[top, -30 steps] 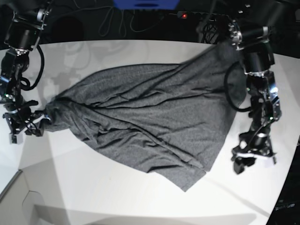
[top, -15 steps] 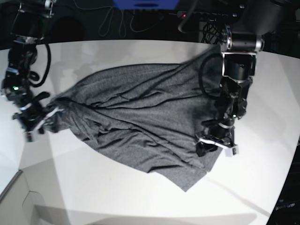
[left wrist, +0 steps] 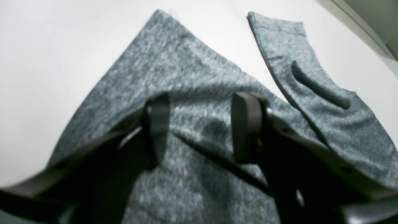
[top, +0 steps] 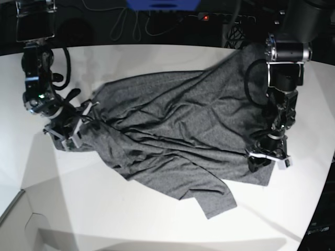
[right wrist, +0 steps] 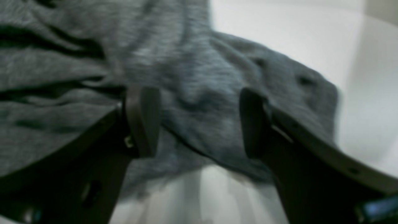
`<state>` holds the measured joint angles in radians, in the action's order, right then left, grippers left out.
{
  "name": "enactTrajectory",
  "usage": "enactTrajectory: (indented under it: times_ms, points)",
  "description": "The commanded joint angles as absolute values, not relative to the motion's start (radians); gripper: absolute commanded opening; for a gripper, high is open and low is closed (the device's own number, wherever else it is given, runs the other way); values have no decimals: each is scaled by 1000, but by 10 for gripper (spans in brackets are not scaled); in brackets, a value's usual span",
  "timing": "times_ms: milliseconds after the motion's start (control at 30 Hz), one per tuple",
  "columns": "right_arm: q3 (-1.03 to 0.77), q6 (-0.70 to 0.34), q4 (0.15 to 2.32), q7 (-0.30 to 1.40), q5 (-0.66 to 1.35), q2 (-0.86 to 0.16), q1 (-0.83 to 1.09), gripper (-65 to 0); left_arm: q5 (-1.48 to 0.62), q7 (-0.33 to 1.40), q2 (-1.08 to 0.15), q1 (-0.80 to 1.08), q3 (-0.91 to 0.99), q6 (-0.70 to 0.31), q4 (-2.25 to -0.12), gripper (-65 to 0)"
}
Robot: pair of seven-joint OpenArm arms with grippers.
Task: Layout the t-shirt on the table in an organized manner, then fold the t-shirt properly
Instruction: 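Regrasp the shirt edge with the left gripper and lower it onto the table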
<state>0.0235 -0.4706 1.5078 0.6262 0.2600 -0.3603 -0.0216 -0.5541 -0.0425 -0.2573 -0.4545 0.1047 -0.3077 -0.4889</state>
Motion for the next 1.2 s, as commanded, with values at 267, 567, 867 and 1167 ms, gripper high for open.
enactTrajectory:
  times_ms: [267, 567, 867, 1167]
  points:
    - [36, -466, 1511, 604, 269, -369, -74, -244, -550, -8, -334, -449, 108, -289, -490, -331]
    - [156, -466, 1455, 599, 271, -367, -137, -273, -550, -8, -348, -449, 108, -289, -492, -331]
    - [191, -466, 1455, 596, 269, -348, -163, -489, -550, -8, -348, -449, 108, -289, -492, -331]
    - [188, -466, 1371, 599, 269, -348, -223, -650, -550, -8, -351, -447, 108, -289, -492, -331]
